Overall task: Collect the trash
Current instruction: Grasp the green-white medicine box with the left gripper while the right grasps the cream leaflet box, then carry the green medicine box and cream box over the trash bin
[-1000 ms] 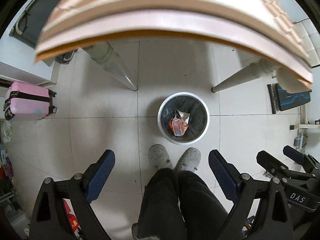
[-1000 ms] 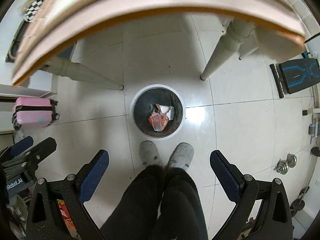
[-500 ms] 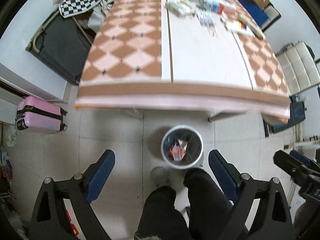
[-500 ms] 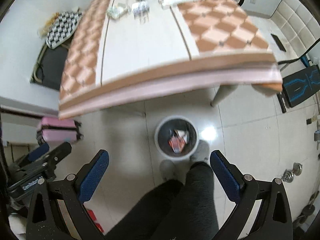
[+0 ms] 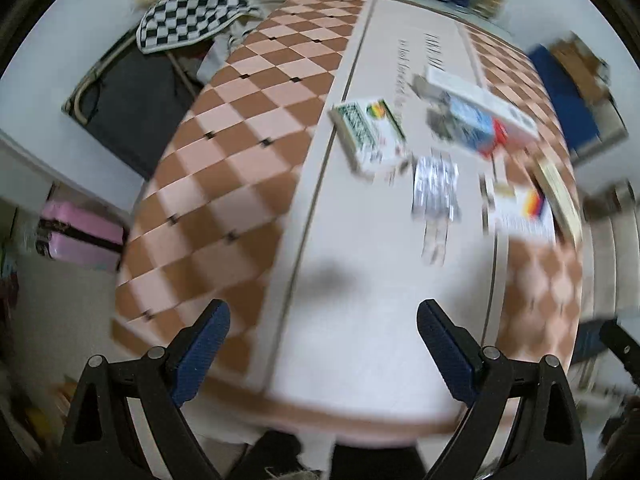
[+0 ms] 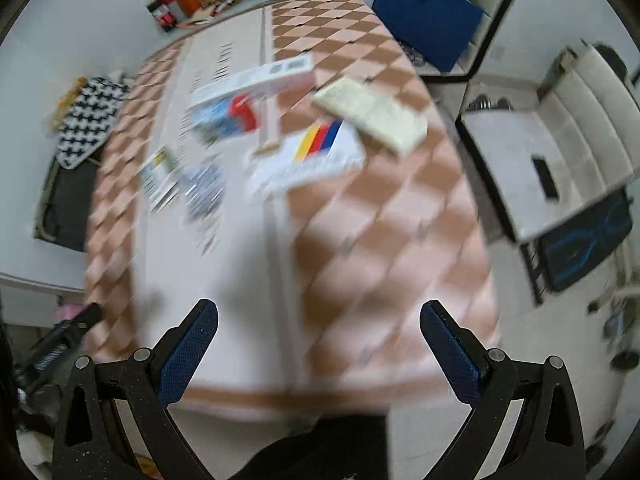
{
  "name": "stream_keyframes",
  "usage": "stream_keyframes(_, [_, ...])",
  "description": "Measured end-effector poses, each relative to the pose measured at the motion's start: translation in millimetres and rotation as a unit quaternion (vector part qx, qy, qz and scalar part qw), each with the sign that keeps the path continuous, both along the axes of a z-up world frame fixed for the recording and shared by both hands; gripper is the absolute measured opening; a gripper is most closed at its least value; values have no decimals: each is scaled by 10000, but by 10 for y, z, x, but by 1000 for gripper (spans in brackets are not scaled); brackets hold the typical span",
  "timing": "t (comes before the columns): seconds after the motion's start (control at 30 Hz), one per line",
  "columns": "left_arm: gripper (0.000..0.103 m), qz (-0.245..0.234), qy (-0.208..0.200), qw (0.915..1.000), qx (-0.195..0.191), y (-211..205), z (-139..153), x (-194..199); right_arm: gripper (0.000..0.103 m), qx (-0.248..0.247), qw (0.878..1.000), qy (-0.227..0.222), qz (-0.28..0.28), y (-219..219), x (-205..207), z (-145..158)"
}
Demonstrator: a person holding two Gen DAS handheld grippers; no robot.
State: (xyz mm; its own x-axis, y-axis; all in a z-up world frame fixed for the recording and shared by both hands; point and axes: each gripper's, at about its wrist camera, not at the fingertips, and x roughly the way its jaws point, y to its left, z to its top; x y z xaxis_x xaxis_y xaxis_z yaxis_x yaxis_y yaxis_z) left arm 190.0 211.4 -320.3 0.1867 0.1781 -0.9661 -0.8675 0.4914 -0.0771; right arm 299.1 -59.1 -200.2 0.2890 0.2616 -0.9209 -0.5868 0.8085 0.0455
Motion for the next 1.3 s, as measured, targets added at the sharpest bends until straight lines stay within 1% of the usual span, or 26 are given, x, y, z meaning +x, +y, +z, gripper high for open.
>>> stream_keyframes(0.07, [95,214,87,9997,-118,209,-118,312,102,-238,9997,-28,81,223,465,-41])
stream_keyframes(0.17, [95,415,219,9987,-176,453,-275,689,102,-648,9974,-16,300,576,1200,-175])
stream_keyframes(0.27, [95,539,357,9976,-233,680,-461,999,102,-967,9937,-65,555,820,1649,-326])
stream_keyframes(0.33, [95,568,491,9968,-263,817,-592,1160,102,-1201,9894,22,812,1009,1933,-469])
stream_keyframes(0.47, [95,606,631,9954,-379,995,-785,1324,102,-1405,9814,264,1280,1278,2212,-668])
stream_keyframes(0.53, [95,638,640,9946,-501,1064,-875,1349,102,-1485,9771,431,1462,1389,2302,-781])
stream_keyframes(0.63, [95,614,565,9944,-654,1118,-945,1358,102,-1501,9748,557,1552,1488,2358,-889])
stream_keyframes(0.67, [95,601,547,9945,-654,1126,-947,1355,100,-1465,9750,584,1564,1505,2367,-903])
stream_keyframes(0.7, [94,574,523,9949,-636,1135,-942,1349,90,-1401,9761,582,1558,1518,2374,-901])
stream_keyframes(0.73, [87,552,502,9953,-609,1147,-933,1342,89,-1398,9764,562,1547,1524,2373,-900])
stream_keyframes(0.77, [77,537,494,9956,-593,1171,-926,1340,89,-1377,9767,551,1550,1526,2374,-890])
stream_keyframes(0.8, [75,523,518,9956,-572,1192,-924,1326,88,-1331,9771,571,1559,1535,2357,-880])
stream_keyframes(0.83, [69,510,505,9959,-547,1203,-914,1307,88,-1290,9774,601,1565,1543,2349,-872])
stream_keyframes(0.87, [66,502,489,9962,-523,1210,-902,1288,88,-1286,9775,607,1558,1544,2344,-867])
stream_keyframes(1.03, [66,440,442,9976,-304,1207,-757,1180,88,-1079,9819,539,1462,1465,2326,-751])
stream_keyframes(1.17, [66,306,375,9988,-91,1085,-525,1078,87,-828,9877,418,1257,1360,2239,-584])
stream_keyframes(1.3, [66,45,233,9995,198,843,-214,946,86,-606,9921,242,1067,1227,2035,-392])
